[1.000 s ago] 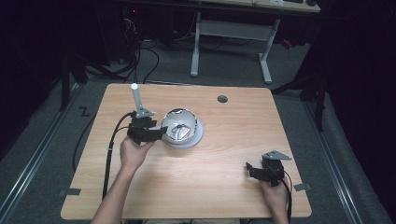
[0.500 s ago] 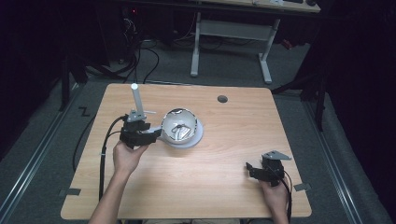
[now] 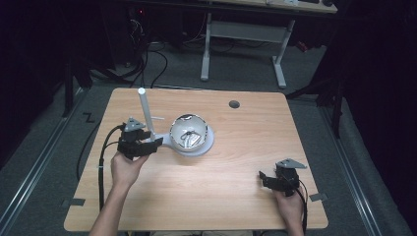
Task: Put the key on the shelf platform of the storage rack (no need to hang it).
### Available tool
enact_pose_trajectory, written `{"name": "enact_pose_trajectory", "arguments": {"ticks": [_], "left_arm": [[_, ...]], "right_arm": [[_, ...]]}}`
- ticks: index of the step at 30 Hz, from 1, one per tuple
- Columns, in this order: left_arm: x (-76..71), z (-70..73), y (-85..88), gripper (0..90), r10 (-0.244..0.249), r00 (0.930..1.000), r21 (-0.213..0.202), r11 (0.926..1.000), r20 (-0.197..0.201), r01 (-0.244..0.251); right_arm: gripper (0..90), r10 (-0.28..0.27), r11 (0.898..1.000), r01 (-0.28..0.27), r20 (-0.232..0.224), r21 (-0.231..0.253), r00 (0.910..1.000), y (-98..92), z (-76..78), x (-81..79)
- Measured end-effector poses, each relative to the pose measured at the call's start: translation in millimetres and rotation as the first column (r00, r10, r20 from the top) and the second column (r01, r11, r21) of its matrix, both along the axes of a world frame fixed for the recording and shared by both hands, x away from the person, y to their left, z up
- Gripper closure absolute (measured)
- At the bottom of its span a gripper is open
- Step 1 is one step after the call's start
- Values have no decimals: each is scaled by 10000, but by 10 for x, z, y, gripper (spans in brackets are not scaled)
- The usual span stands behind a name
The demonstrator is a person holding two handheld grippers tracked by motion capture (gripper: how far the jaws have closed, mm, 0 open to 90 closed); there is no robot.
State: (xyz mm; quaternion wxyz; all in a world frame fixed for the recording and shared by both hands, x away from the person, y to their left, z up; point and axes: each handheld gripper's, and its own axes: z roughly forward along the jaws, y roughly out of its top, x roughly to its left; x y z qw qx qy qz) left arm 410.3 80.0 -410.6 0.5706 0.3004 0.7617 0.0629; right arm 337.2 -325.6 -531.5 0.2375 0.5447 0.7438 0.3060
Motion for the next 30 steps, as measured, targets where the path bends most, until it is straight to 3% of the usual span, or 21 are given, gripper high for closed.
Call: {"name": "enact_pose_trajectory", "arguments": {"ticks": [1, 2, 3, 5, 6, 8, 9, 12, 14, 15, 16, 30], "left_arm": [[-3, 3, 10, 444, 24, 10000, -15, 10000, 2, -24], [-27, -22, 62, 444, 80, 9995, 733, 9973, -291, -58], [4, -27, 45, 444, 259, 9992, 540, 9982, 316, -275], [-13, -10, 53, 444, 260, 9996, 255, 9993, 137, -263], [-43, -18, 102, 444, 121, 9995, 716, 9974, -301, -99], [-54, -10, 117, 444, 194, 9993, 652, 9977, -313, -173], [-26, -13, 107, 444, 350, 9989, 487, 9981, 313, -365], [-60, 32, 116, 444, 258, 9997, -33, 9997, 53, -258], [-69, 48, 127, 443, 286, 9996, -152, 9995, 53, -285], [-76, 49, 136, 443, 287, 9996, -86, 9996, 67, -287], [-100, 25, 182, 442, 223, 9996, 639, 9977, -159, -212], [-188, 53, 302, 441, 424, 9991, 559, 9976, -76, -419]], "right_arm": [[230, -15, 10000, 15, -11, 0, 10000, 1, 1, -1], [230, -1, 10000, 1, 0, -1, 10000, 0, 0, 0], [230, -1, 10000, 1, -3, -2, 10000, 0, 0, 0], [230, -17, 10000, 17, -12, 0, 10000, 1, 1, -1], [230, -1, 10000, 1, -2, 0, 10000, 0, 0, 0], [230, -4, 10000, 4, -2, 0, 10000, 0, 0, 0], [230, -13, 10000, 13, -6, -5, 10000, 0, 1, 0], [230, -3, 10000, 3, 0, -3, 10000, 0, 0, 0], [230, -9, 10000, 9, -2, 0, 10000, 0, 0, 0], [230, -15, 10000, 15, -8, -5, 10000, 1, 1, 0], [230, -15, 10000, 15, -6, -6, 10000, 1, 0, 0], [230, -19, 10000, 19, -10, 1, 10000, 1, 1, 0]]}}
